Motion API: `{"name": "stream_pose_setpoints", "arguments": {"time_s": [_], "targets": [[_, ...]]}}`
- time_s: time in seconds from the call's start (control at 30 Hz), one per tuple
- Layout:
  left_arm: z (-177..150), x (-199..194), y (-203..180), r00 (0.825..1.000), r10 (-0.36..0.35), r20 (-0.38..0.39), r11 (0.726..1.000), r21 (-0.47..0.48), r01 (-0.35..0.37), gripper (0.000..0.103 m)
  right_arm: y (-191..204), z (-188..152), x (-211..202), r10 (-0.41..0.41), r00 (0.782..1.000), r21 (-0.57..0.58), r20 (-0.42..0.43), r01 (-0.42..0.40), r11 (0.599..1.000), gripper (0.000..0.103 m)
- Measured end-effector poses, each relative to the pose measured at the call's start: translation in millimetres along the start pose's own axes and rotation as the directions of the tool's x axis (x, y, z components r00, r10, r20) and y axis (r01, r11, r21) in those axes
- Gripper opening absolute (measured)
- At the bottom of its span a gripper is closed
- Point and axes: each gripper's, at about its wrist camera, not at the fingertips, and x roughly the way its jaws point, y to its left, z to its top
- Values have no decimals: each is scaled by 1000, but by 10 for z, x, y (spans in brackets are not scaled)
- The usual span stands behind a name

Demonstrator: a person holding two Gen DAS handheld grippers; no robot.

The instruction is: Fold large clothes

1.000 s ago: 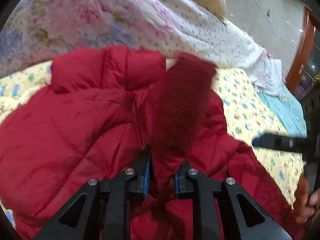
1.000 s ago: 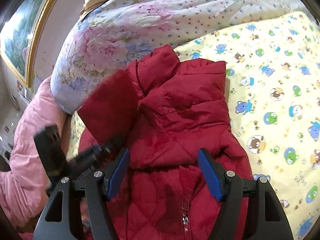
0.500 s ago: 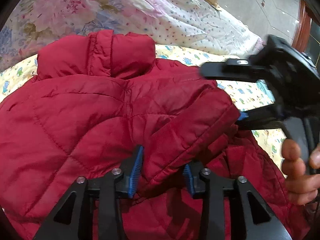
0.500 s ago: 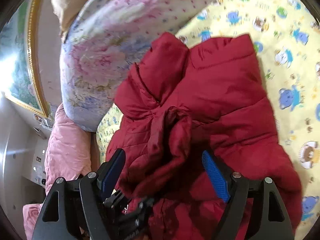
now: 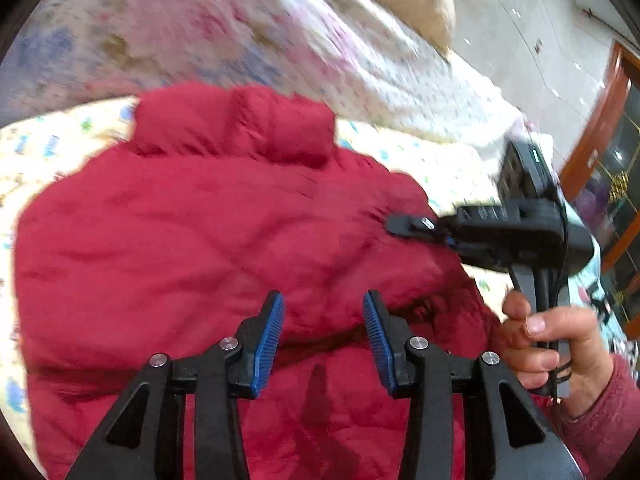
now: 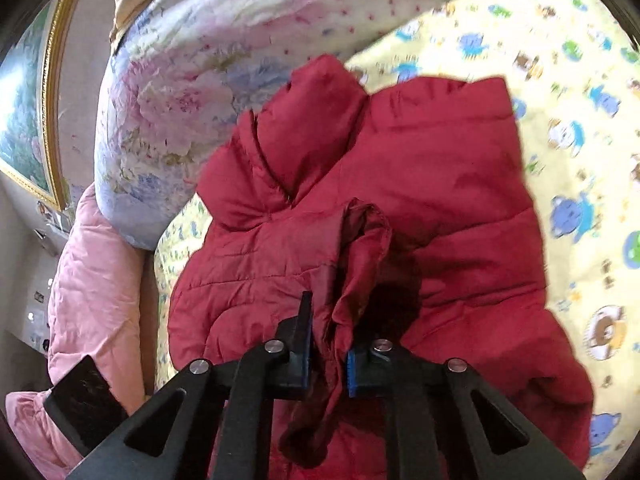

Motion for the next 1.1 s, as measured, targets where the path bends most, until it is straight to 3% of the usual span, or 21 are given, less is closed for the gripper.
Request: {"name": "stream_pose_setpoints", "arguments": {"time_s": [0.1,0.37,0.47,0.5,0.6,0.73,0.87,0.93,1.0,1.1], "targets": [[142,-169,274,997,77,29,996,-43,-75,41,36,35,-131,-31,999,-43,29,32,999,10],[154,32,839,986,145,-84,979,-135,-155,41,64,24,-64,-184,981,-168,65,192,967,12],[92,150,881,983,139,-116,979,-136,-154,41,-42,-4,-13,-224,973,-139,59,230,963,22],[69,174,884,983,140,-122,979,-134,-156,41,-60,-11,-32,-242,968,-128,65,248,960,30],[118,301,871,979,157,-131,977,-125,-173,41,-32,-30,-248,-301,946,-109,122,314,943,35],[138,378,839,974,181,-137,974,-113,-197,42,326,-103,-533,-284,928,-181,240,330,926,35],[112,379,811,971,196,-138,971,-108,-212,42,688,-248,-174,-281,946,-358,161,322,877,34],[116,374,811,970,197,-141,971,-107,-213,42,674,-299,68,-340,933,-400,121,359,843,33],[115,358,808,971,194,-142,973,-102,-209,42,486,-334,343,-424,903,-403,76,416,815,33],[125,247,776,975,180,-133,978,-83,-192,42,249,-321,432,-418,906,-366,64,411,835,33]]}}
